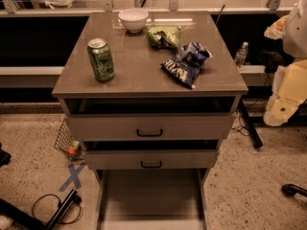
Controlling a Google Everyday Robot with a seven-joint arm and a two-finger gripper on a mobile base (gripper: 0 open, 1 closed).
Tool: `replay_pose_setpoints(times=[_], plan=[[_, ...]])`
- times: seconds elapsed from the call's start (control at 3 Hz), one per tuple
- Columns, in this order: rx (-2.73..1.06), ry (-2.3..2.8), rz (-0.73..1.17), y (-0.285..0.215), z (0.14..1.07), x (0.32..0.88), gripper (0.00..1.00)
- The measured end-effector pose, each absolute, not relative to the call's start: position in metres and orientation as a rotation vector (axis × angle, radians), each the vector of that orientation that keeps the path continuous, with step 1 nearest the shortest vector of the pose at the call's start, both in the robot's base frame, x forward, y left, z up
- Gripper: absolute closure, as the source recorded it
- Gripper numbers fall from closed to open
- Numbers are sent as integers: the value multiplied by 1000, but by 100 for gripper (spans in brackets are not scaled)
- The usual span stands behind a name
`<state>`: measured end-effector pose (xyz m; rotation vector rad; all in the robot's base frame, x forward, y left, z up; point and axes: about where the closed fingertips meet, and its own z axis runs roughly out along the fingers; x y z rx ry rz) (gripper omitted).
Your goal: Place green can into bottom drawer
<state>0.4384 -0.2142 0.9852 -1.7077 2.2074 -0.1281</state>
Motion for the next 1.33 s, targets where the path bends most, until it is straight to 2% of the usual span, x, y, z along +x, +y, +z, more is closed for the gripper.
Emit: replay_pose_setpoints(times=[0.33, 0.67, 1.0, 1.33], plan=[[-1708, 2207, -128, -214, 985, 438, 0], [-1675, 2148, -102, -204, 987, 464, 0], [-1451, 2042, 99, -181, 979, 533, 0], [-1266, 1915, 262, -155, 981, 578, 0]])
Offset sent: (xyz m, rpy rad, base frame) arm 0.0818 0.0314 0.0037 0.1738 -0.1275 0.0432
